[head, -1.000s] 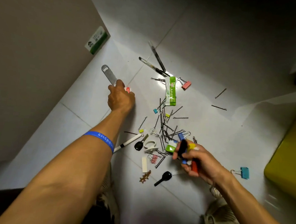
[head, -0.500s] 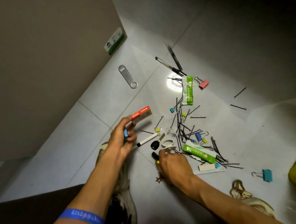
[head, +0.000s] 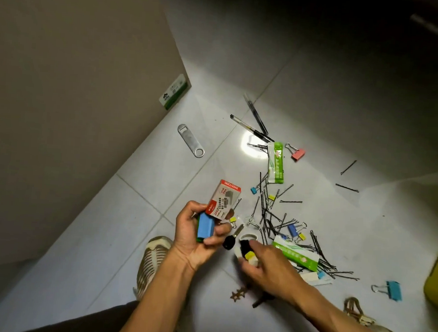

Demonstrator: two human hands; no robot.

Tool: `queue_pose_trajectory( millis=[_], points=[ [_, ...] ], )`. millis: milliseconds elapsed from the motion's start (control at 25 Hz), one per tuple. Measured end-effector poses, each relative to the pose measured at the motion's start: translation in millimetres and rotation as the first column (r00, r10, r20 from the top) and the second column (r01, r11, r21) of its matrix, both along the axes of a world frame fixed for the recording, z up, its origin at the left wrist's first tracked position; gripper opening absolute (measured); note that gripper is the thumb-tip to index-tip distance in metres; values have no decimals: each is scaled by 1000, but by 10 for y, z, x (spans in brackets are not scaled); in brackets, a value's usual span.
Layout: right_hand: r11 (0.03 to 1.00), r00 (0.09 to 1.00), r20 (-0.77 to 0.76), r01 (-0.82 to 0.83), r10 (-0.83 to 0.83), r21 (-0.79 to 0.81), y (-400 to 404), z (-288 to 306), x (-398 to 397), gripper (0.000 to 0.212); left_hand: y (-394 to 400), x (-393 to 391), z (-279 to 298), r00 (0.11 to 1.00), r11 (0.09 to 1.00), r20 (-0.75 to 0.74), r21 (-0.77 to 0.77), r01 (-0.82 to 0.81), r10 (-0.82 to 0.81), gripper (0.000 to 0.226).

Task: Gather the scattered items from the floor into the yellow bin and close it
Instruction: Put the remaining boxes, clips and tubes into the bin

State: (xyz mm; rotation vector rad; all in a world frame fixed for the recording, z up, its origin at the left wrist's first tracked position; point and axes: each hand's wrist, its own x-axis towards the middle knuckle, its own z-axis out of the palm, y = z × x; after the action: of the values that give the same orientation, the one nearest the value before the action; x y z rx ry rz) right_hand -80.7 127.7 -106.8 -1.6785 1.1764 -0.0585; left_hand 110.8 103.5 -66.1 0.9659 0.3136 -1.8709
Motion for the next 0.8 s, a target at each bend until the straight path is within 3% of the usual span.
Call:
queue_pose_trajectory(
  millis=[40, 120, 200, 280, 360, 480, 560, 680, 800],
  points=[
    [982, 982, 118, 132, -147, 133, -122, 97, -92, 20, -38, -59, 22, 1000, 1000, 7, 3, 17, -17, 41],
    [859, 860, 259, 317, -439, 402, -326, 305, -312, 17, -151, -249, 113, 999, 999, 34, 1, 37, -37, 39],
    [716, 678, 352, 374, -645, 590, -476, 547, -558, 26, -285, -534, 281, 993, 996, 80, -11, 86, -85, 30],
    [633, 482, 441, 373, -757, 678, -607, 844, -801, 33, -432, -871, 507, 987, 992, 100, -21, 125, -122, 25],
    [631, 353, 524, 384, -775, 674, -674, 1232, -1082, 26, -566, -1273, 816, 986, 988, 92, -59, 146, -140, 28],
    [645, 256, 606, 465, -753, 606, -591, 1810, -1562, 14, -649, -1921, 1356, 968, 957, 42, -151, 250, -246, 15],
    [595, 185, 612, 558, -769, 579, -465, 2080, -1882, 13, -648, -2328, 1642, 941, 926, 94, -166, 338, -326, 15],
    [428, 1, 612, 716, -791, 552, -215, 2314, -2409, 16, -570, -2998, 1954, 901, 893, 182, -160, 421, -392, 14],
    [177, -203, 606, 843, -769, 507, -21, 2403, -2892, 14, -426, -3689, 2144, 846, 844, 272, -164, 510, -458, 15]
  ],
)
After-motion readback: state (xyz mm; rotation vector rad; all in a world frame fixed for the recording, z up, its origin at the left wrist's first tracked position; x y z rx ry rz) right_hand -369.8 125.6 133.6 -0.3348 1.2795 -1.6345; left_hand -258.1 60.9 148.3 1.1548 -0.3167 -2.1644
